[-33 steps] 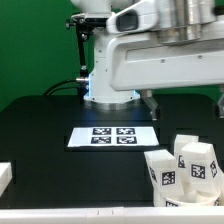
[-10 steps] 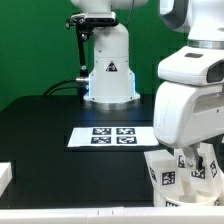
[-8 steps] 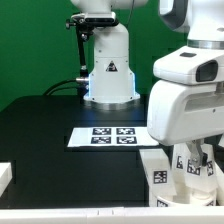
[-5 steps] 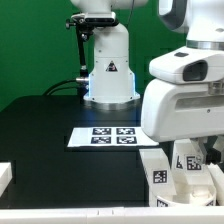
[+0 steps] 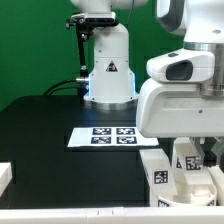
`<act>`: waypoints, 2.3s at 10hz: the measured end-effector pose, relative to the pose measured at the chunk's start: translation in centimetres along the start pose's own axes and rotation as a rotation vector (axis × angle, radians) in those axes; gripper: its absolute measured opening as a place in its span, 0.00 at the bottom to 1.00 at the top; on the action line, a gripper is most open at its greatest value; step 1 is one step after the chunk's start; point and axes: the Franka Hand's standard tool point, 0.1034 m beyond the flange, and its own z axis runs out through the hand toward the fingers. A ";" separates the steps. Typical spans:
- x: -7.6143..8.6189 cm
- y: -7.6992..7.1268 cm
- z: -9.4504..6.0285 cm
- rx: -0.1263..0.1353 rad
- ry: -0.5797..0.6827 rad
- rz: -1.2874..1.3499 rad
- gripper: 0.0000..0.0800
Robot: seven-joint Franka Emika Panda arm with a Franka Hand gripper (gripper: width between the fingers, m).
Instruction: Assemble stool
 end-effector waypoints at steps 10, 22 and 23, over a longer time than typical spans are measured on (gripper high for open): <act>-1.9 0.7 -0.3 -0.048 -0.065 -0.886 0.81; -2.3 0.9 1.9 -0.049 -0.067 -0.853 0.41; -2.3 0.9 1.9 -0.050 -0.070 -0.805 0.41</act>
Offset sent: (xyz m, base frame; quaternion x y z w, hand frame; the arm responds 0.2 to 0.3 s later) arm -0.0216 -0.0098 0.0142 0.0019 0.0311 -0.1329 0.9906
